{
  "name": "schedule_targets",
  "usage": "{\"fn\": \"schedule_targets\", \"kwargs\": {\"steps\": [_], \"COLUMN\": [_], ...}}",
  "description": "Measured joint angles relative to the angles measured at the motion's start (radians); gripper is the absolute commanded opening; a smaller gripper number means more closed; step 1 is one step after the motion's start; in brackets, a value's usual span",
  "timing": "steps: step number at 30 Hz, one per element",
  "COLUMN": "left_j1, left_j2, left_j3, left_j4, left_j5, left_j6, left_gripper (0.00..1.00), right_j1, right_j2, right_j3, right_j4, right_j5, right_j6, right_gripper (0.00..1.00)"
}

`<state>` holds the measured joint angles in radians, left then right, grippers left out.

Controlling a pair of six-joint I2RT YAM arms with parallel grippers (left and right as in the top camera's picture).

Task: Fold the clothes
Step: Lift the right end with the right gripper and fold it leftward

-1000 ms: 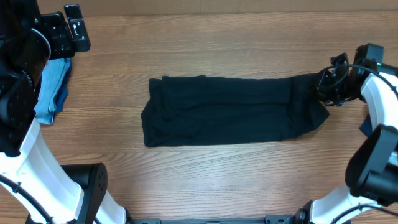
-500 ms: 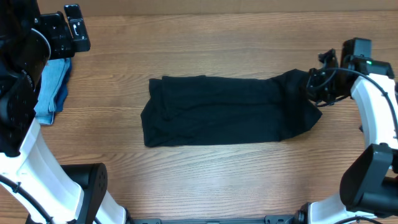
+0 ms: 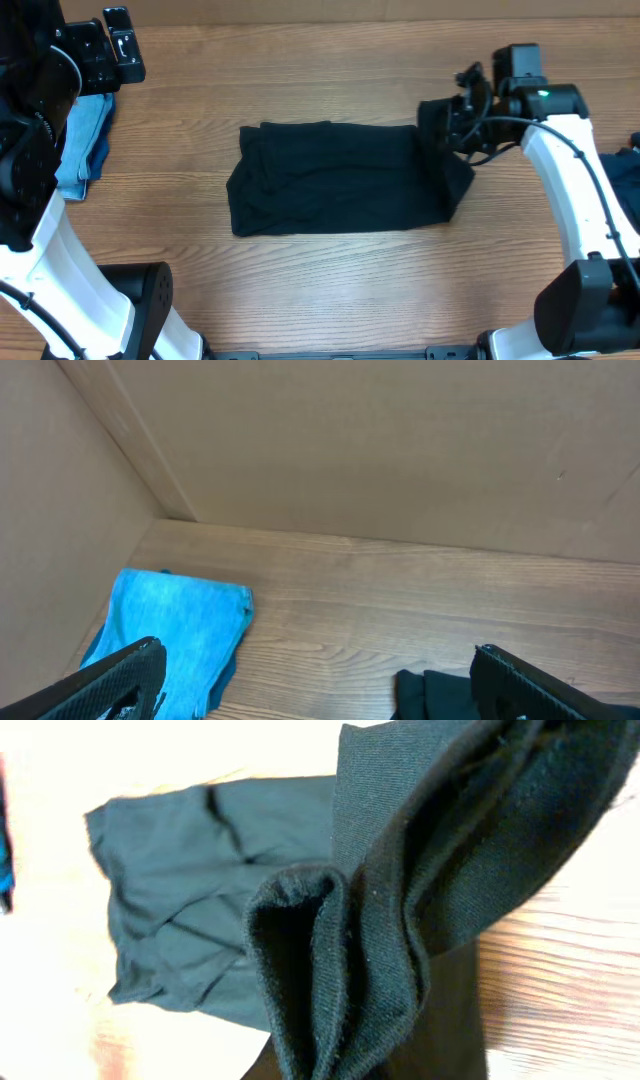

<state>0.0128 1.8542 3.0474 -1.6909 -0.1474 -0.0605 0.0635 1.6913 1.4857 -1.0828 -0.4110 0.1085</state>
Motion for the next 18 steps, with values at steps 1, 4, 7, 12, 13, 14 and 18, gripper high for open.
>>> {"fn": "schedule_targets", "kwargs": {"steps": [1, 4, 7, 12, 13, 14, 18], "left_j1": [0.000, 0.000, 0.000, 0.000, 0.000, 0.000, 0.000], "left_j2": [0.000, 0.000, 0.000, 0.000, 0.000, 0.000, 0.000], "left_j3": [0.000, 0.000, 0.000, 0.000, 0.000, 0.000, 0.000], "left_j4": [0.000, 0.000, 0.000, 0.000, 0.000, 0.000, 0.000], "left_j5": [0.000, 0.000, 0.000, 0.000, 0.000, 0.000, 0.000], "left_j6": [0.000, 0.000, 0.000, 0.000, 0.000, 0.000, 0.000], "left_gripper": [1.00, 1.00, 1.00, 1.00, 1.00, 1.00, 1.00], "right_j1": [0.021, 0.071, 0.124, 0.195, 0.211, 0.228, 0.289], "right_j2": [0.000, 0.000, 0.000, 0.000, 0.000, 0.000, 0.000], "right_j3": [0.000, 0.000, 0.000, 0.000, 0.000, 0.000, 0.000], "right_j4": [0.003, 0.019, 0.051, 0.123, 0.142, 0.160, 0.225], "right_j5": [0.000, 0.000, 0.000, 0.001, 0.000, 0.000, 0.001], "right_j6": [0.006, 0.030, 0.066, 0.136, 0.151, 0.167, 0.226], "right_gripper": [0.04, 0.04, 0.04, 0.04, 0.04, 0.04, 0.04]}}
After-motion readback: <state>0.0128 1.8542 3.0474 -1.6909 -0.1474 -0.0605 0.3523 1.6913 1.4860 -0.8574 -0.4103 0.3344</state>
